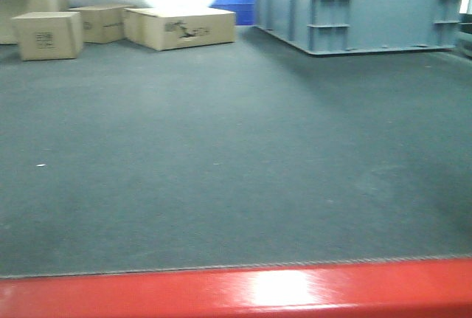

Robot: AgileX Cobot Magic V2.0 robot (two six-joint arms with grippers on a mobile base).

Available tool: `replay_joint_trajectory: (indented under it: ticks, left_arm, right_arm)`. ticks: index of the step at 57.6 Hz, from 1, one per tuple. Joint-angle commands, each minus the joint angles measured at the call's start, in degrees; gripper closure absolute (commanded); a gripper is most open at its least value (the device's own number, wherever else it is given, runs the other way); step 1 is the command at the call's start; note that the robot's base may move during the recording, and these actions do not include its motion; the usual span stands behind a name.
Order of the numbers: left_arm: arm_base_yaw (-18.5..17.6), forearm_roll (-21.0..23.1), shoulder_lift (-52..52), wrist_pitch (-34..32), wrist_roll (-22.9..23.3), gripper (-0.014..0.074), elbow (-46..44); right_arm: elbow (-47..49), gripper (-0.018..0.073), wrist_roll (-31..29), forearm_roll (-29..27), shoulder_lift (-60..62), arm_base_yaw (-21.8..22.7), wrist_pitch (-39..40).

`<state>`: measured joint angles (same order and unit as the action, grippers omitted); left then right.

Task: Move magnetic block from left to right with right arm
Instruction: 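Stop at the table near the cardboard boxes, cube held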

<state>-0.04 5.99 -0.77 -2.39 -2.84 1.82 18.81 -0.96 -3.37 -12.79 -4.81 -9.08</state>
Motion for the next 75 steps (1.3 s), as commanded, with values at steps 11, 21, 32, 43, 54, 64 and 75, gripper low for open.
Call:
replay_joint_trajectory:
  ticks: [11,21,32,43,54,64,75]
  left_arm:
    - [-0.3,0.3,-0.5,-5.2,-0.1,0.0722,0.5]
    - [-0.3,0.3,-0.5,-5.2,-0.1,0.0722,0.5]
    - [-0.3,0.3,-0.5,-5.2,-0.1,0.0722,0.5]
    - [-0.3,0.3,-0.5,-5.2,-0.1,0.0722,0.5]
    - [-0.3,0.3,-0.5,-5.2,-0.1,0.0722,0.5]
    - [-0.3,0.3,-0.5,-5.2,-0.1,0.0722,0.5]
    - [-0.3,0.3,-0.5,-5.2,-0.1,0.0722,0.5]
  right_arm:
    - [1.8,0.0218,-0.3,-0.1,-0.6,0.2,5.1]
    - [1.8,0.0218,-0.3,-0.1,-0.6,0.2,5.1]
    - [1.8,0.0218,-0.3,-0.1,-0.6,0.2,5.1]
    - [1.8,0.0218,-0.3,-0.1,-0.6,0.2,5.1]
    - [1.8,0.0218,-0.3,-0.1,-0.6,0.2,5.1]
    - [1.8,0.0218,-0.3,-0.1,-0.6,0.2,5.1]
    - [1.8,0.0218,-0.3,-0.1,-0.6,0.2,5.1]
